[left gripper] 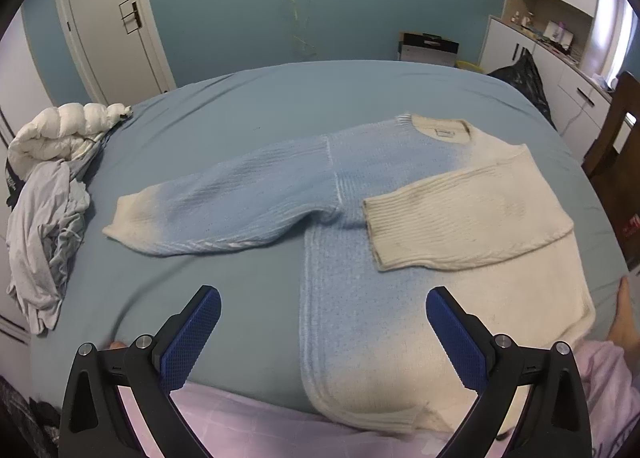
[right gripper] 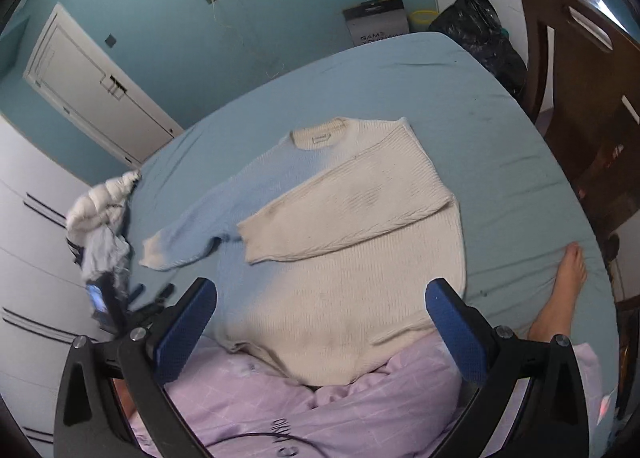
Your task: Fold small clothes
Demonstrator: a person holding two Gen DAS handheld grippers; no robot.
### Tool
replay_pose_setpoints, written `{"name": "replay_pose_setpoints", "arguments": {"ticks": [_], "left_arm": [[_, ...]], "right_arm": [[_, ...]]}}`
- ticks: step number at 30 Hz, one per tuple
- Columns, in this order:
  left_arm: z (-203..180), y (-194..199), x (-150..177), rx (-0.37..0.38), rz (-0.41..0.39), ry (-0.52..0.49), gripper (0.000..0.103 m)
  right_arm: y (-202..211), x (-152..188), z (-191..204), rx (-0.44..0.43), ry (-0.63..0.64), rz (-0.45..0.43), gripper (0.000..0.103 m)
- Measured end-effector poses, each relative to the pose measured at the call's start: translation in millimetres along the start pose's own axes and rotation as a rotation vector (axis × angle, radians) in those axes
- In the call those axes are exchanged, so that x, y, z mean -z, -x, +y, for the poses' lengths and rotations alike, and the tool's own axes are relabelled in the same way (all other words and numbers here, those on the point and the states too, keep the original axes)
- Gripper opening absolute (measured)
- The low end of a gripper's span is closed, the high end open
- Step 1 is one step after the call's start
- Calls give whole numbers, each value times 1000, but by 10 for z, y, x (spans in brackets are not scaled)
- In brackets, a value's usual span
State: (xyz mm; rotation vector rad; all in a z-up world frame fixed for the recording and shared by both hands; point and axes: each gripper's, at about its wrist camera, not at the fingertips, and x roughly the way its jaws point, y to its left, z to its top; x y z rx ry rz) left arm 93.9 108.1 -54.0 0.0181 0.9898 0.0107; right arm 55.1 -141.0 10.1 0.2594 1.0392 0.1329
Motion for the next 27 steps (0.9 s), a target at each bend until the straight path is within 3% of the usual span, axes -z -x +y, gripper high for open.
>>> {"name": "replay_pose_setpoints", "arguments": {"ticks": [4, 6, 10, 14, 17, 18, 20, 25, 27], "left_arm": [[146, -115, -19, -21, 32, 45, 103], [291, -214, -56, -16, 62, 92, 103], [638, -501, -135, -25, 133, 175, 103], [1251, -1008, -301, -62, 227, 287, 103], [1804, -1339, -404, -132, 240, 396, 103], [2064, -1460, -420, -192, 241, 463, 103], [2476, -1662, -395, -244, 256, 595, 103], [3432, -2288, -57, -271, 366, 958, 103], [3663, -2392, 90, -283, 358, 1088, 103]], "right_arm": [[-483, 97, -21, 257, 163, -29, 102], [-739, 171, -64, 335, 255, 31, 102], [-950, 214, -103, 294, 311, 103, 102], [-867, 103, -234, 222, 292, 79, 102], [-847, 52, -385, 207, 258, 66, 102], [-842, 50, -478, 200, 249, 65, 102], [-894, 56, -555, 184, 232, 78, 102], [-1040, 32, -683, 199, 197, 112, 102], [-1096, 13, -721, 221, 192, 121, 102]]}}
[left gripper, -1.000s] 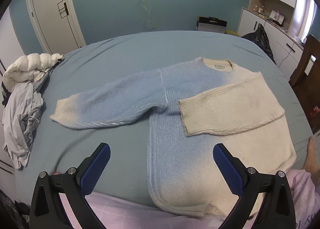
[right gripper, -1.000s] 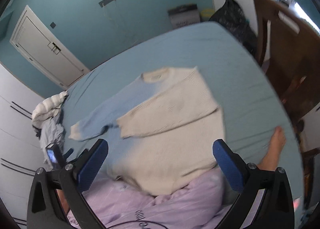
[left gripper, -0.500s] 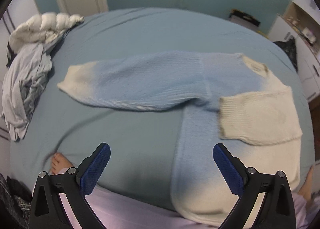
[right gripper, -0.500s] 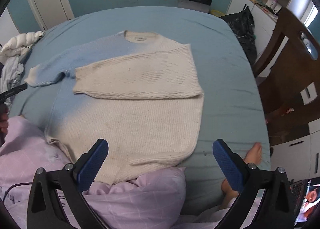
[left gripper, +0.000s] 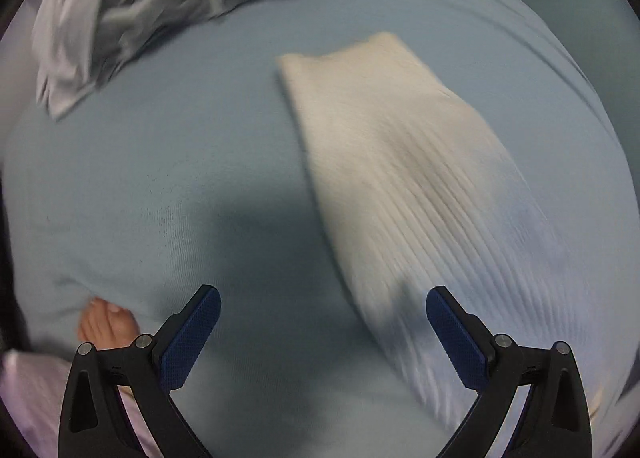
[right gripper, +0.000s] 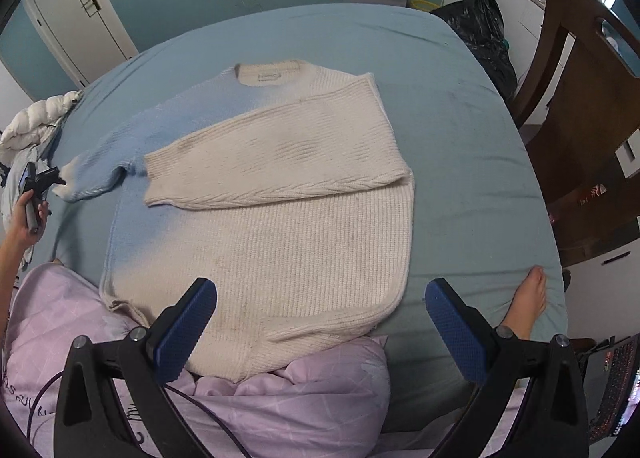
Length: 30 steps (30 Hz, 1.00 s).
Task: Fold small clothes
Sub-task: 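Grasp the blue sleeve cuff with the left gripper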
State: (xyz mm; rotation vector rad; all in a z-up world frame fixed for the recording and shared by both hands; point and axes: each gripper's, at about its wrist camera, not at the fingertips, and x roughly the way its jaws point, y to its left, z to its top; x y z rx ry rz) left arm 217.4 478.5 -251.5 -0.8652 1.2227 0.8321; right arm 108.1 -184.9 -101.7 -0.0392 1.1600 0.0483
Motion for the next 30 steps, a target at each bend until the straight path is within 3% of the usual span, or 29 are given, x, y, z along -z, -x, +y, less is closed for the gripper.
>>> {"name": "replay_pose_setpoints", "arguments": {"ticks": [3, 6, 9, 11, 13, 15, 16, 18, 22, 24, 27, 30], "left_arm": [[99, -153, -129, 19, -12, 78, 103], [155, -275, -80, -76, -50, 92, 103], [186, -334, -11, -70, -91, 115, 103], [41, -293, 26, -105, -145, 22, 88], [-168, -208, 75, -129, -207, -107, 47], [-354, -173, 134, -159, -212, -201, 21], [-414, -148, 162, -179, -220, -229, 14], [-489, -51, 209, -165, -233, -259, 11], [-748, 389, 226, -46, -253, -243, 10], [-824, 661, 277, -42, -298, -225, 10], [-987, 1110, 343, 68, -324, -190, 9], [-1392, 1577, 473, 98, -410, -302, 9]], "right_arm": [[-52, -8, -24, 17, -2, 20, 102], [-114, -3, -84, 27, -22, 37, 102], [-166, 27, -194, 28, -65, 52, 102], [-210, 54, -259, 23, -87, 74, 102], [-245, 81, -320, 22, -105, 94, 102], [-258, 94, -373, 30, -117, 102, 102], [-247, 97, -389, 33, -124, 102, 102], [-224, 100, -417, 19, -140, 97, 102], [-178, 106, -411, 14, -131, 81, 102], [-170, 111, -409, 10, -126, 76, 102], [-199, 111, -447, -27, -147, 86, 102], [-206, 94, -482, -40, -169, 86, 102]]}}
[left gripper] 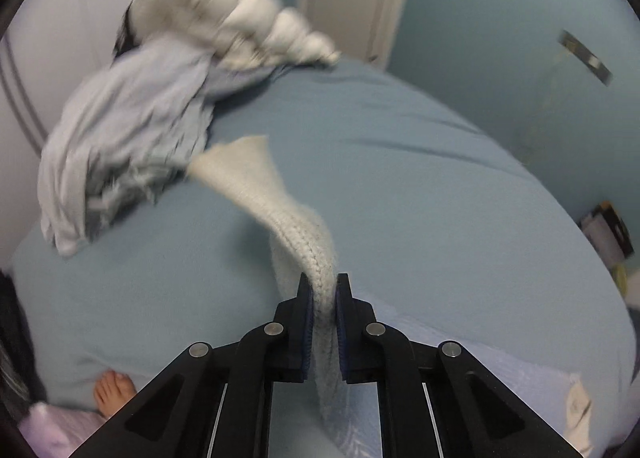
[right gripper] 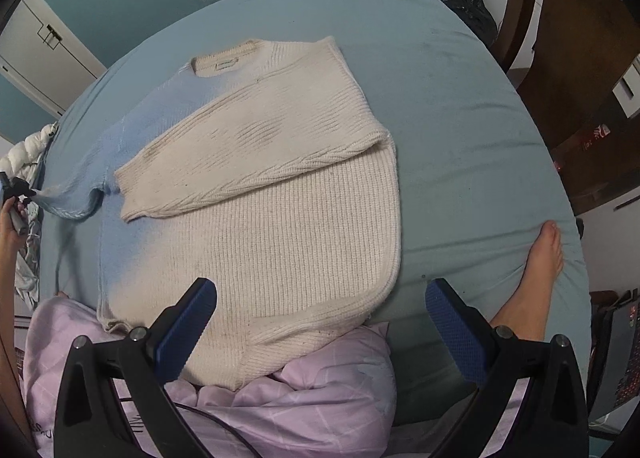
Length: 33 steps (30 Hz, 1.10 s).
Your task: Fold small clothes
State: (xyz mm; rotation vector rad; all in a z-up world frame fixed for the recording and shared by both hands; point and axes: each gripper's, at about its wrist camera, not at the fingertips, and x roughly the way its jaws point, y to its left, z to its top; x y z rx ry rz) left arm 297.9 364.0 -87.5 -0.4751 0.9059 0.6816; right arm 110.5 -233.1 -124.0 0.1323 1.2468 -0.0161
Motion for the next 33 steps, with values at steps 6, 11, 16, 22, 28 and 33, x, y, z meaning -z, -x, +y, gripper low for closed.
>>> {"name": "replay_pose_setpoints", "arguments": {"ticks": [6, 11, 16, 22, 28, 33], "left_arm": [[-1163, 1029, 414, 196, -82, -235, 9], [-2318, 1812, 1206, 398, -63, -473, 9], [-3328, 2438, 2319, 684, 71, -677, 13], [-3800, 2876, 3190, 962, 303, -769, 103], [-3375, 2908, 3005, 879, 237, -815, 103], [-2509, 2643, 2670, 638, 156, -803, 103]], "right_arm": [[113, 0, -9, -30, -20, -31, 102], [223, -11, -44, -98, -62, -53, 102], [259, -21, -25, -114, -55, -65, 102], [170, -12, 28, -134, -29, -27, 102], [111, 4, 30, -205, -43, 11, 102], [14, -83, -72, -288, -104, 29, 102]]}}
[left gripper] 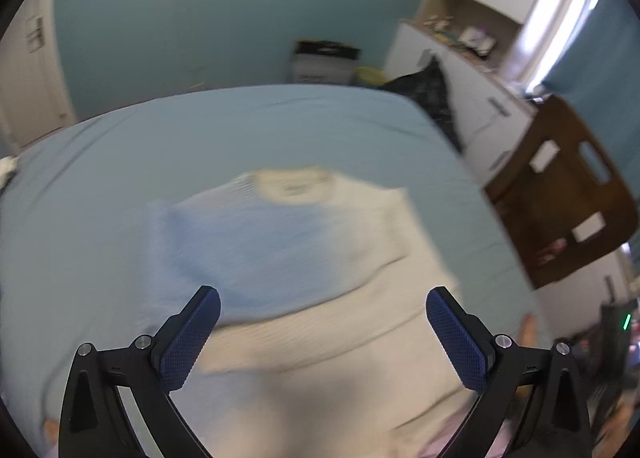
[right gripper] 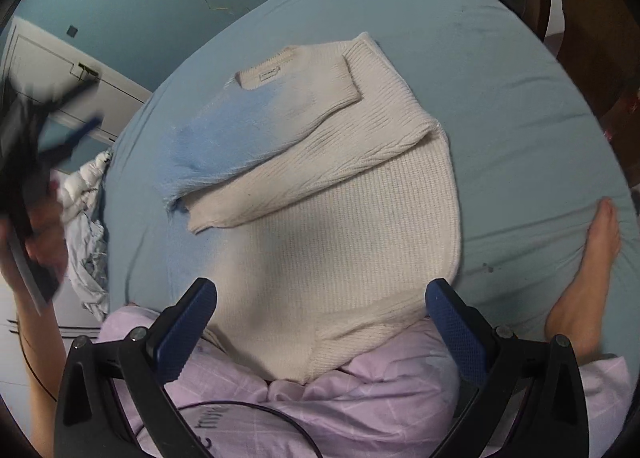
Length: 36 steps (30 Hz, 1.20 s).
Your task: Fold small clothes
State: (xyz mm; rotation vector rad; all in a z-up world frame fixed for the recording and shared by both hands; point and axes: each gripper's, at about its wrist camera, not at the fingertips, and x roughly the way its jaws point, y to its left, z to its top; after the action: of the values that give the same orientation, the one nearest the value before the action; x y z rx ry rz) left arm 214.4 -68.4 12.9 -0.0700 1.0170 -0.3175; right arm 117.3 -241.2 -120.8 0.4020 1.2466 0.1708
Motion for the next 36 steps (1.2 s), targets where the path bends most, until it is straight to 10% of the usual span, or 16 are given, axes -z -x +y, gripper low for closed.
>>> {"name": "replay_pose_setpoints", "arguments": {"ticks": [8, 12, 19, 22, 23, 24, 25, 36], "left_arm": [[1260, 265, 1082, -217, 25, 226, 103], [1470, 99, 1338, -204, 19, 290, 103], [1418, -68, 1502, -281, 80, 123, 103], [1364, -97, 1524, -293, 98, 74, 103], [1353, -98, 1526, -298, 103, 67, 103], [1347, -97, 1525, -302, 103, 63, 103], [1338, -67, 1531, -306, 99, 56, 103], [1512, -76, 1516, -328, 96, 110, 103]], "right_arm": [[-1138, -943, -161, -373, -297, 167, 102], [-1799, -1464, -170, -262, -330, 107, 102], [-2607, -1985, -262, -134, -387, 60, 83], [-2603, -2032, -62, -75, -300, 1, 73], [-2591, -2042, 39, -31, -237, -14, 58], [-2570, -2043, 92, 13, -203, -20, 21], [-2549, -2037, 112, 53, -185, -24, 15], [-1061, -2130, 755, -328, -103, -247, 10]]}}
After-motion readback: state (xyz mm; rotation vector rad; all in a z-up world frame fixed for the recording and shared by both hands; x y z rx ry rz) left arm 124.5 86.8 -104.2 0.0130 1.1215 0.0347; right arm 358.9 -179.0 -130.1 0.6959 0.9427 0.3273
